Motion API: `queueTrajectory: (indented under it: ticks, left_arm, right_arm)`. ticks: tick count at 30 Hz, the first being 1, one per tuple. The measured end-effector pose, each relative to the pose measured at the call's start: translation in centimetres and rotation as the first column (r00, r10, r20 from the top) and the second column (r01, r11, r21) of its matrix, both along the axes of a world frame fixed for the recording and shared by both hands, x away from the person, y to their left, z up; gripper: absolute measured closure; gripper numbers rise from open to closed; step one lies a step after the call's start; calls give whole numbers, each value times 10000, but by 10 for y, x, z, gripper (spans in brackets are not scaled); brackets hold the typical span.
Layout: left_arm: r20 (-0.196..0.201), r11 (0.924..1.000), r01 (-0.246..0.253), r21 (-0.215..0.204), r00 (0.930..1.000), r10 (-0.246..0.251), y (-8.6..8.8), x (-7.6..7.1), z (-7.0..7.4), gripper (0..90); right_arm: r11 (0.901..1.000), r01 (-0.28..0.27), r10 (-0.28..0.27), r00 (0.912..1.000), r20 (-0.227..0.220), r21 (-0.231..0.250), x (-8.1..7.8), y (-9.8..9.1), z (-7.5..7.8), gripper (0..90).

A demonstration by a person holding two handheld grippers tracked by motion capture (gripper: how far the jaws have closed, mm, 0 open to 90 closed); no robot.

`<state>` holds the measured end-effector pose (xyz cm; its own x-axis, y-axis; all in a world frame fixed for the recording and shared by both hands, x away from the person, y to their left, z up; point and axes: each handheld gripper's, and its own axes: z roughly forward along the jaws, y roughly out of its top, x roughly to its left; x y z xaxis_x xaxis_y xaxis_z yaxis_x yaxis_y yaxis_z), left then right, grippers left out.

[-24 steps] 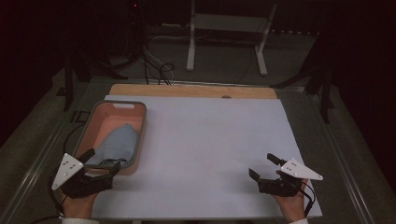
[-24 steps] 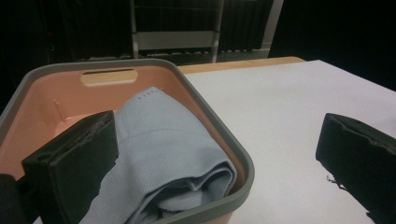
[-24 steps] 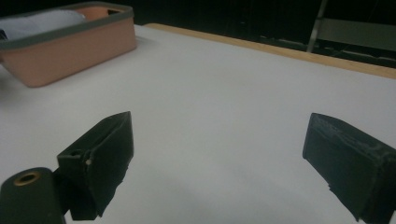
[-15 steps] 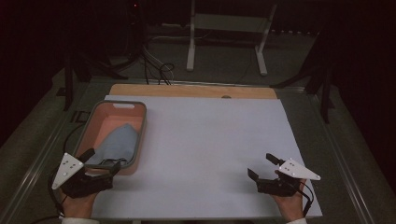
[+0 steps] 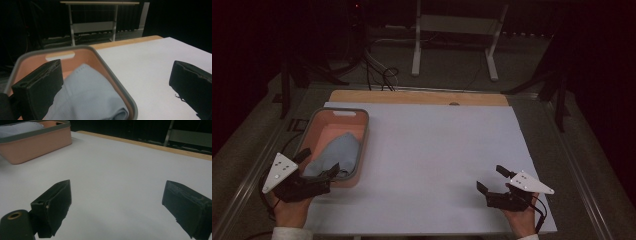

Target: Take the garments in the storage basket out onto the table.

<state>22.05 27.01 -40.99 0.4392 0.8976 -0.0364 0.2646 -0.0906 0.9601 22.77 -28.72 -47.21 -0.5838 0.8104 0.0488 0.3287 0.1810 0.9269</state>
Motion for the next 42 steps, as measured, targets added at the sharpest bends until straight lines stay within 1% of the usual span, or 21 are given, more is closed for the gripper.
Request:
queueTrajectory:
  ticks: [2, 7, 11, 15, 21, 23, 26, 27, 31, 42]
  left_arm:
    - [17, 9998, 39, 194, 10000, -39, 0, 4, 6, 3]
    - [124, 9995, 36, 304, 9999, -39, 0, 9, 9, 3]
    - [-29, 9996, -1, 293, 10000, 2, 1, 16, 10, 3]
    - [-242, 9998, 17, 187, 9997, -12, 2, 23, 10, 3]
    - [-741, 9997, 88, 236, 9972, -70, 1, 33, 14, 3]
    - [-778, 9996, 165, 246, 9969, -145, 1, 35, 16, 3]
    - [-783, 9992, 188, 348, 9968, -161, 1, 37, 18, 3]
    - [-856, 9986, 233, 477, 9961, -192, 1, 39, 21, 3]
    - [-902, 9980, 251, 575, 9957, -199, 1, 43, 24, 3]
    - [-1277, 9962, 355, 792, 9915, -252, 2, 59, 26, 3]
  right_arm:
    - [10000, 27, -27, 10000, -21, -2, -1, 0, 0, 90]
    - [10000, -10, 10, 10000, 14, -93, -1, 1, 0, 90]
    - [10000, 19, -19, 10000, 5, -70, -1, 0, 0, 89]
    - [9999, 19, -20, 10000, -48, -107, -1, 1, -1, 90]
    - [9999, 52, -53, 10000, -58, -141, -1, 1, -1, 89]
    - [9999, 77, -78, 10000, -59, -138, -1, 1, -1, 89]
    - [9999, 73, -74, 10000, -49, -145, 0, 1, -1, 89]
    - [9999, 91, -92, 9999, -49, -126, 0, 1, -1, 89]
    - [9998, 135, -136, 9999, -57, -143, 0, 0, -2, 89]
    - [9998, 193, -194, 9997, -135, -74, 2, -3, -3, 89]
